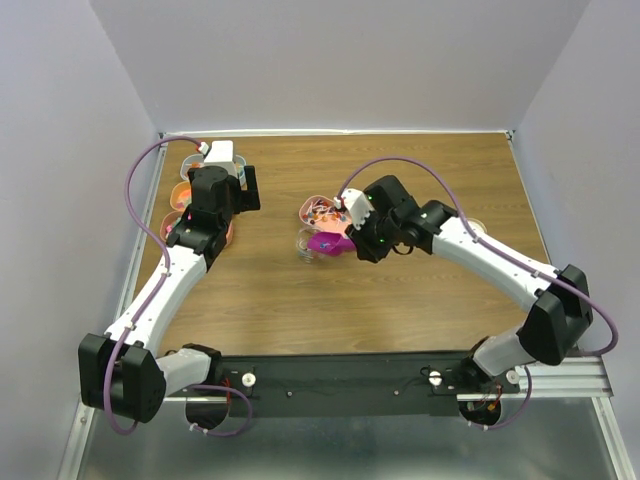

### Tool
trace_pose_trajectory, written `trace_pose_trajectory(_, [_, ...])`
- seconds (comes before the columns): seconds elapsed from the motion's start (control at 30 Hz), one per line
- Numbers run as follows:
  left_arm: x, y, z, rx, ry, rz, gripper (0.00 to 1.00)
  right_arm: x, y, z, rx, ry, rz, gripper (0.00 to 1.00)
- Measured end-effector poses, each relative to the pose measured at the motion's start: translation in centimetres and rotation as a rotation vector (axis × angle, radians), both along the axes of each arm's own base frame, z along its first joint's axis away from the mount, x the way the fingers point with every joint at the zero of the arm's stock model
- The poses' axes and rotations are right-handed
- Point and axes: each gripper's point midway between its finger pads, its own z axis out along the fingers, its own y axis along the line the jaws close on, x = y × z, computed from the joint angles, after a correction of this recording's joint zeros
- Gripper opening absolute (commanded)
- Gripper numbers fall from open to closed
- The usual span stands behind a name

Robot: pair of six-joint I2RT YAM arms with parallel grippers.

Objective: Pack the candies
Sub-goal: Place the fake candies in the packing bottle.

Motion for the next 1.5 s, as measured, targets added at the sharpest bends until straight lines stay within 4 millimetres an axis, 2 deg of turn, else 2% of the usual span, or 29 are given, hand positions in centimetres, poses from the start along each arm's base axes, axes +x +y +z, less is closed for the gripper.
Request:
trace_pose_trajectory(0.67, [0.0,0.1,0.0,0.011,0.0,-0.004,0.96,0.3,0.7,1.0,-0.163,0.024,0.032,0.01])
trace_pose_trajectory(1.07, [0.0,0.1,0.0,0.014,0.0,-0.005,0.95,0.8,0.5,3.6,-0.181,-0.024,0.057,0.01])
trace_pose_trajectory(1.3, [0.0,0.1,0.0,0.016,0.0,-0.006,0.95,0.6,0.5,3.3,-0.191,-0.02,0.083,0.01])
trace_pose_trajectory(1.5, [0.0,0.1,0.0,0.017,0.001,-0.007,0.95,0.7,-0.1,1.5,-0.271,0.029,0.078,0.01])
